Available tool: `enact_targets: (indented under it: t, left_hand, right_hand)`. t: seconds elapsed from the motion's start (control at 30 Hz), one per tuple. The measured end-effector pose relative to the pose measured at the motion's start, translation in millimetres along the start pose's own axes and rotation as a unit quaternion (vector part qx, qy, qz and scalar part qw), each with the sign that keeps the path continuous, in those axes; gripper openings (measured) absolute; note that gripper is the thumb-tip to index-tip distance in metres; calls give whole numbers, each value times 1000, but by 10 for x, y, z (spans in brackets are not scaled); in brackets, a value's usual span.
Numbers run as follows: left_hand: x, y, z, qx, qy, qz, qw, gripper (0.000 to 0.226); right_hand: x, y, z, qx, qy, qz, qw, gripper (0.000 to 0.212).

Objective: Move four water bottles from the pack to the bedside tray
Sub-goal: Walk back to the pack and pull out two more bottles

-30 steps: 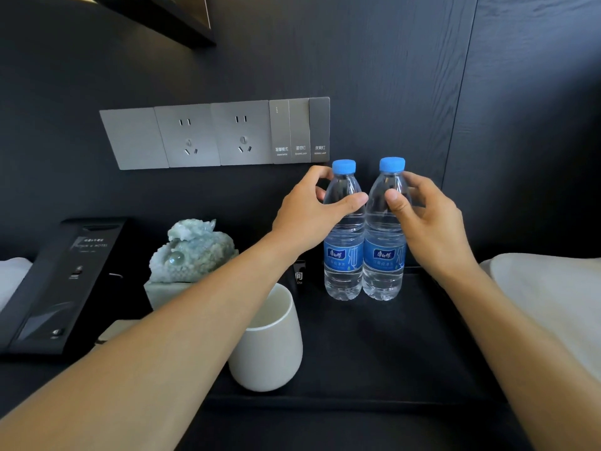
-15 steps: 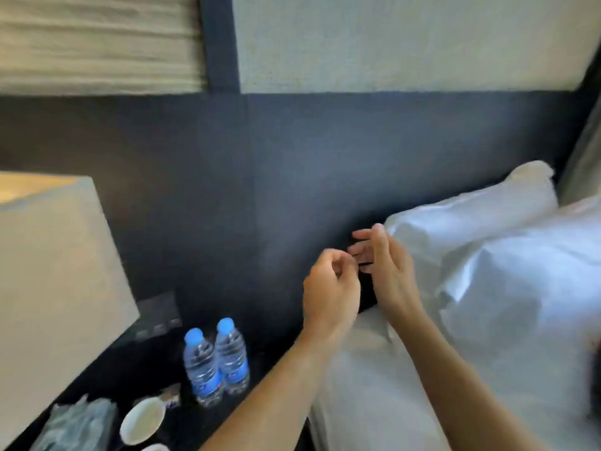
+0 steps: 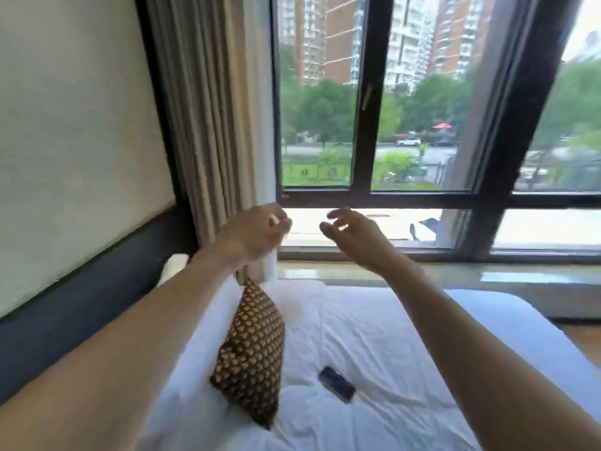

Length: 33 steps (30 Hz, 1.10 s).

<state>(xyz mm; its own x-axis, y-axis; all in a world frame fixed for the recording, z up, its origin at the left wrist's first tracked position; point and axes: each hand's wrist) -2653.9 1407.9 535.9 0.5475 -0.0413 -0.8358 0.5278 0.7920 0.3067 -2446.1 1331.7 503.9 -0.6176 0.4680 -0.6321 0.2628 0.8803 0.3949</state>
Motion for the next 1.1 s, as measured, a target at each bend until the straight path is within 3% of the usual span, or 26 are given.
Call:
enact_targets:
  t: [0.13, 0.27, 0.4, 0.53, 0.77, 0.93, 1.1]
  left_hand:
    - [675, 77, 1957, 167, 0, -42, 985, 34]
    - [1433, -285, 3799, 300, -55, -110, 946, 33]
    - [2216, -954, 5507, 387, -96, -183, 899, 37]
    - [2990, -1657, 7041, 463, -128, -240, 844, 40]
    - [4220, -2589, 9746, 514, -166, -311, 782, 34]
    - [5027, -2877, 11339, 527, -178, -340, 759, 28]
    - [6032, -2855, 12680, 537, -199, -346, 743, 26]
  right_hand:
    - [-1758, -1137, 750, 128, -116, 96, 980, 46]
    - [-3243, -2532, 1327, 259, -169, 169, 936, 39]
    - [-4460, -4066, 1741, 374, -178, 232, 880, 64]
    - [-5591, -5302, 2083, 421, -196, 323, 825, 59]
    - [-7688, -7040, 2680, 478, -220, 405, 748, 52]
    - [-8944, -7862, 3279, 509, -234, 447, 697, 46]
    - [-9991, -8327, 4311, 516, -227, 463, 685, 37]
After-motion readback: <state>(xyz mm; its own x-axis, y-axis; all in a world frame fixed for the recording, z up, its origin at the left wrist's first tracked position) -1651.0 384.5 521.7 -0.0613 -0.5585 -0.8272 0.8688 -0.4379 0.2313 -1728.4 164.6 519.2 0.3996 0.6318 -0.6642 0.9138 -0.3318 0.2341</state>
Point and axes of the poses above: each hand's wrist, its own y-axis towards the middle knuckle, its own x-axis out of the palm, z = x × y, and after that the axes turned 2 degrees about -z, right-handed
